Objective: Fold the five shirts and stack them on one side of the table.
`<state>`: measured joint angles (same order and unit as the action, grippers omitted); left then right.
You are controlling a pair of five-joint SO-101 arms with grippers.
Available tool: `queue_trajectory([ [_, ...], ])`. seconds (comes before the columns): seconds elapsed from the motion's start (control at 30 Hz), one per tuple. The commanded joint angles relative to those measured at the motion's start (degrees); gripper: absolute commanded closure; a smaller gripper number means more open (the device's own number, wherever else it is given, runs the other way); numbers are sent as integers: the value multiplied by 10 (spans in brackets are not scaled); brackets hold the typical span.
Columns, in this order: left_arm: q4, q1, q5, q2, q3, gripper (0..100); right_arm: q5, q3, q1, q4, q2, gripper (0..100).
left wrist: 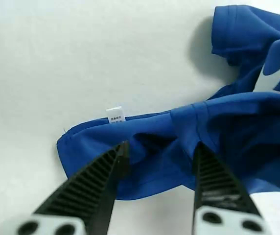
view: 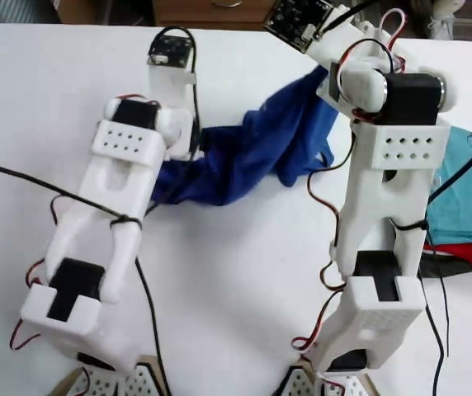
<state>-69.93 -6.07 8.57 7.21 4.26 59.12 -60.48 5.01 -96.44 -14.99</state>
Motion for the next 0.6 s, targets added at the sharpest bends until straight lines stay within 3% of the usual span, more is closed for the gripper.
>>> queue_trajectory([
  [0.0,10,-4,-2,-12,4,774,0,-22,-2,-4,4,979],
  [0.4,56,-41,-5,18,9,774,1,-22,-4,-4,5,979],
  [0.57,62,-45,-42,55,9,774,1,-22,-6,-4,7,979],
])
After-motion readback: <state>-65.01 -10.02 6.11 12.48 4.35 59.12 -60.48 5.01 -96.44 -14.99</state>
